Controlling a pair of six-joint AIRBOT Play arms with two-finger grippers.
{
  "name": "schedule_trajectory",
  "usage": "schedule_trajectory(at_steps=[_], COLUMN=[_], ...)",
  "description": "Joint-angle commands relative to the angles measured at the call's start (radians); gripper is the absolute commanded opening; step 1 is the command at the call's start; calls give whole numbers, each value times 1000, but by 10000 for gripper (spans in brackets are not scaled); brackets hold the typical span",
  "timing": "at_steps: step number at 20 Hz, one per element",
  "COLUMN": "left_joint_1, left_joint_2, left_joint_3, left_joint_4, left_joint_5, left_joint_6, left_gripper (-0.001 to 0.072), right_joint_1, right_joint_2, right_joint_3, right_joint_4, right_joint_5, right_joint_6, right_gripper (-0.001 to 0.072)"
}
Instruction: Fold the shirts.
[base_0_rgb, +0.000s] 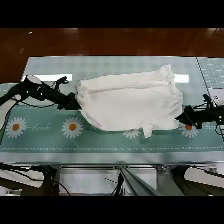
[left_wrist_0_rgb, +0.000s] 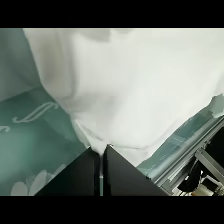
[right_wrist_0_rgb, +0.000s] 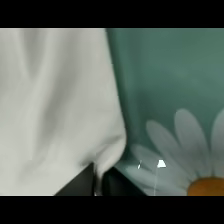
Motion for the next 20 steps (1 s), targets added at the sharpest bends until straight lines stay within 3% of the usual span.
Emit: schedule_trajectory(at_steps=[1, 6, 7, 9, 12, 15, 17, 20], left_joint_1=[1, 1, 1, 1, 1, 1, 1, 1], left_joint_2=[9, 159, 216, 349, 570, 768, 879, 1028], left_joint_3=[64, 255, 308, 424, 557, 598, 599, 600], left_joint_4=[-11, -29, -30, -31, -30, -24, -2, 143], left_joint_5=[-2, 20, 39, 89, 245, 367, 363, 347], left_joint_6=[15, 13, 12, 5, -7, -7, -26, -156], left_gripper=[27, 26, 26, 26, 27, 26, 26, 26], right_joint_1=[1, 1, 1, 1, 1, 0, 0, 0], right_joint_2=[2, 64, 114, 224, 401, 533, 603, 688], right_joint_3=[-10, 189, 266, 418, 632, 808, 880, 952], right_joint_4=[194, 473, 493, 497, 514, 516, 462, 221], right_joint_5=[-43, 340, 349, 261, -19, -199, -238, -160], right_joint_6=[-57, -397, -394, -353, -290, -249, -153, 57], right_gripper=[25, 24, 24, 24, 24, 24, 24, 24])
